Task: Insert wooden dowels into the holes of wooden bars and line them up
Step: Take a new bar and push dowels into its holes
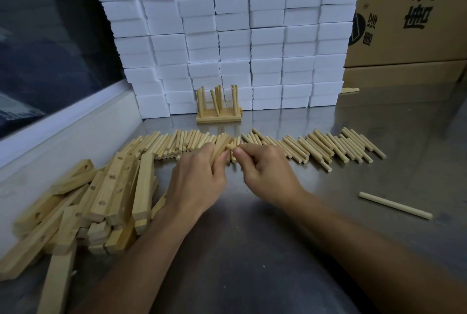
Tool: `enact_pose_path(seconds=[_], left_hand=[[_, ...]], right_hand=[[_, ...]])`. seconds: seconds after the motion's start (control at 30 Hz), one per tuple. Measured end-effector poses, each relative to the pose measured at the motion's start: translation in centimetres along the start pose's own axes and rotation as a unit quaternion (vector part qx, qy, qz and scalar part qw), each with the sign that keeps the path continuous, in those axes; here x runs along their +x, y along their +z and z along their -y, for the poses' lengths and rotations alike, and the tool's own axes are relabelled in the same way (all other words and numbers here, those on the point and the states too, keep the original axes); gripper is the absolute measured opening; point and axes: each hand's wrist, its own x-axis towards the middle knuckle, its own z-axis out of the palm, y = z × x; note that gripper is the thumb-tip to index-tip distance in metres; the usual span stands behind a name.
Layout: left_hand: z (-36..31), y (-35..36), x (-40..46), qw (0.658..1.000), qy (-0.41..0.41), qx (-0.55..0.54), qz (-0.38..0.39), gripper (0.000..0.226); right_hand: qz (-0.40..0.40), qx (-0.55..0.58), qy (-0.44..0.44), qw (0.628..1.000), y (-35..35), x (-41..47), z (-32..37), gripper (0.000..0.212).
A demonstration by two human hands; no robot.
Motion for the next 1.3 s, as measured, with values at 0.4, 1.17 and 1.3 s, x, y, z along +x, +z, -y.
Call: enact_pose_path(seconds=[0.4,1.17,1.3], left_hand=[[-0.1,0.6,0.0,1.000,0.001,0.012,0.014,0.029],[-1.0,1.6,0.1,0.872,-0.331,-0.360,-0.014,0.010],[-1.2,1.5,0.4,0.820,-0.380,-0.429,0.013,0.005]], right_hand=[[0.083,0.281,0.332,0.897,-0.9,1.1,0.8,0.034],[0.059,-0.147,0.144,0.977,-1.9,0.1,-2.7,0.025],[0.143,-0.265,0.086,0.950,-0.6,-0.4,-2.6,0.034]])
